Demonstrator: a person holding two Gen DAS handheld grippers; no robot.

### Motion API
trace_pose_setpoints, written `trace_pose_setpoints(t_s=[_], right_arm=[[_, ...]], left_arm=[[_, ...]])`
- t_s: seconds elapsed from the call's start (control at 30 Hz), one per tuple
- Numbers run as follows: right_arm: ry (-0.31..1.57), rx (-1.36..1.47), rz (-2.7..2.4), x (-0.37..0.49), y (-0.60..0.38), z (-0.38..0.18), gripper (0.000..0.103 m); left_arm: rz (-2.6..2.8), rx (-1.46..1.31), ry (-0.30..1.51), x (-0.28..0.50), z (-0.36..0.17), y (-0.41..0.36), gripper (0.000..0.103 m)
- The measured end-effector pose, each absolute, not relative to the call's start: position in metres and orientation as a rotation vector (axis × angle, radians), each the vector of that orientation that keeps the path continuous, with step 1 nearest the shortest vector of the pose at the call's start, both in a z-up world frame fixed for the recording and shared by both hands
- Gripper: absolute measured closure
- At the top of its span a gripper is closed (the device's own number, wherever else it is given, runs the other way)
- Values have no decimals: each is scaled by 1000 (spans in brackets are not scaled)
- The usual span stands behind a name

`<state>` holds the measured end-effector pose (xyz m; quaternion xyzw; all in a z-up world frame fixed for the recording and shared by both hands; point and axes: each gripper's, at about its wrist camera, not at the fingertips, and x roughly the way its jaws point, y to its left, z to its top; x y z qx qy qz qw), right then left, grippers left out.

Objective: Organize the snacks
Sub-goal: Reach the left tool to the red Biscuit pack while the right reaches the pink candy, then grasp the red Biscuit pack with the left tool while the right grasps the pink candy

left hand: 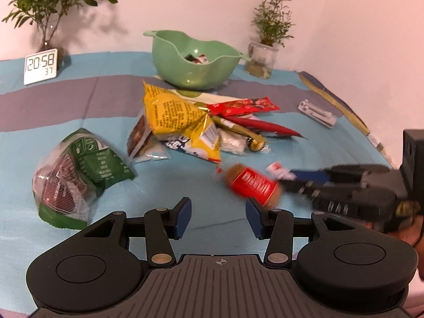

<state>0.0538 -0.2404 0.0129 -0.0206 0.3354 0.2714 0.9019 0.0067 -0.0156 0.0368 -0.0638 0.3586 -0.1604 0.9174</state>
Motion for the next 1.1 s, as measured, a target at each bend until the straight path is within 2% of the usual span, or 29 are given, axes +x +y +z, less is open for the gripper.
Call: trace_pose_setpoints(t_s=[0.23, 0.4, 0.53, 0.63, 0.7, 0.93, 0.97, 1.07, 1.1], right_arm=[[620, -188, 524, 40, -230, 13, 71], [643, -131, 462, 50, -251, 11, 62], [661, -110, 512, 55, -251, 12, 60], [646, -140, 540, 54, -248, 9, 60], [640, -146, 531, 55, -251, 10, 70], [648, -109, 460, 63, -271, 8, 69], [647, -115, 463, 63, -270, 8, 68], [655, -123, 489, 62, -267, 9, 57], [655, -131, 493, 63, -267, 9, 57]], left_arm=[[-315, -157, 749, 9, 42, -16, 0], [-311, -122, 768, 24, 47, -39, 0], [-301, -67, 807, 40, 44, -64, 0], [-297, -56, 835, 45, 39, -74, 0], [-297, -67, 855, 48, 36, -77, 0], [-266, -55, 872, 57, 33, -88, 0], [-262, -50, 874, 58, 32, -90, 0], [-245, -22, 887, 61, 30, -92, 0], [-228, -11, 901, 62, 28, -92, 0]])
